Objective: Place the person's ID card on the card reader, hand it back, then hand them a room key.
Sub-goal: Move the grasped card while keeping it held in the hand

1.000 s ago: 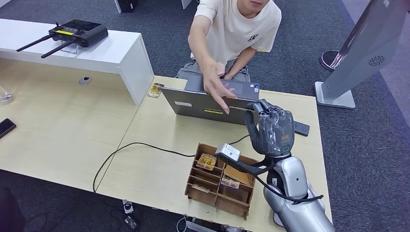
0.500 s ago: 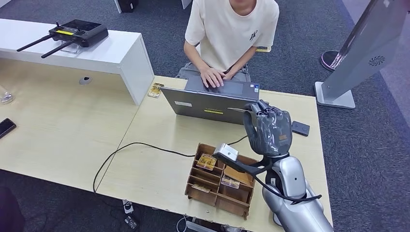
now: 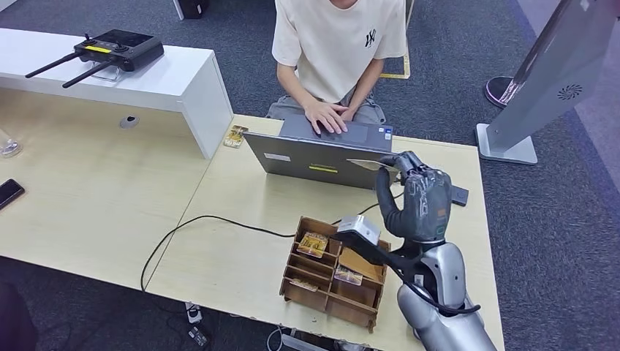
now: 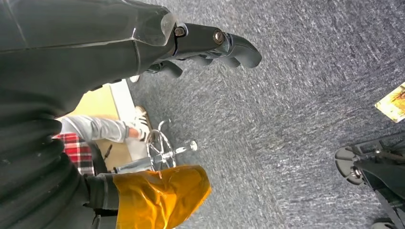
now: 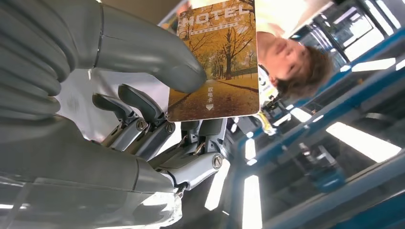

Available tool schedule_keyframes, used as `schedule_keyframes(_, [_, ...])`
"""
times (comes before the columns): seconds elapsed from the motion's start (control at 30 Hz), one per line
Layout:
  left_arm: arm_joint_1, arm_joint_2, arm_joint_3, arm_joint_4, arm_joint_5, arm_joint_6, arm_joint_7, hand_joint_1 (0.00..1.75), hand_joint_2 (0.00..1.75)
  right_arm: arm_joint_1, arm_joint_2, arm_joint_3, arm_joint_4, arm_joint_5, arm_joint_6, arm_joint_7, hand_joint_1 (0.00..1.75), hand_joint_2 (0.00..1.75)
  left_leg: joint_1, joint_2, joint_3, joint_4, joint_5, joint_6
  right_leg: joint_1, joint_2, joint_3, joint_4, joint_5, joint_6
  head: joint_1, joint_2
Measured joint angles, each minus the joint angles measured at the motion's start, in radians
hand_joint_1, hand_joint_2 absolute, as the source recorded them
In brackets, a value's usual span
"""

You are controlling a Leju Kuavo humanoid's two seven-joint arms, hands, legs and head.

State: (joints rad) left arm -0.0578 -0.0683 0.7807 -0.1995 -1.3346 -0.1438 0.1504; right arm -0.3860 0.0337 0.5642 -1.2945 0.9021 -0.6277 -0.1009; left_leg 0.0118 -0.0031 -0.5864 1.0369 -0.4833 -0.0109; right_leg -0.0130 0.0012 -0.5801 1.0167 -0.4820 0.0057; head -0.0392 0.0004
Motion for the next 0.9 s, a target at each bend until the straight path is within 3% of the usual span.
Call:
schedule_keyframes(0.27, [0.016, -0.001, 0.018, 0.0, 0.032, 0.013, -0.01, 0.0, 1.75, 0.149, 0.016, -0.108, -0.217, -0.311, -0.026, -0.121, 1.75, 1.75, 0.0, 0.0, 0.0, 0.0, -0.001, 0.0, 0.0, 0.0, 0.0, 0.0, 0.0, 0.0, 0.0, 0.0])
schedule_keyframes(0.47, [0.022, -0.006, 0.05, 0.0, 0.062, 0.018, -0.016, 0.0, 1.75, 0.274, 0.018, -0.191, -0.344, -0.539, 0.033, -0.21, 1.75, 1.75, 0.0, 0.0, 0.0, 0.0, -0.001, 0.001, 0.0, 0.0, 0.0, -0.001, 0.0, 0.0, 0.0, 0.0])
schedule_keyframes(0.9, [0.038, -0.017, 0.139, 0.0, 0.137, 0.03, -0.004, 0.0, 1.75, 0.537, 0.018, -0.258, -0.42, -0.842, 0.194, -0.227, 1.75, 1.75, 0.0, 0.0, 0.0, 0.0, -0.002, 0.001, 0.0, 0.0, 0.0, -0.001, -0.001, 0.001, 0.0, 0.0])
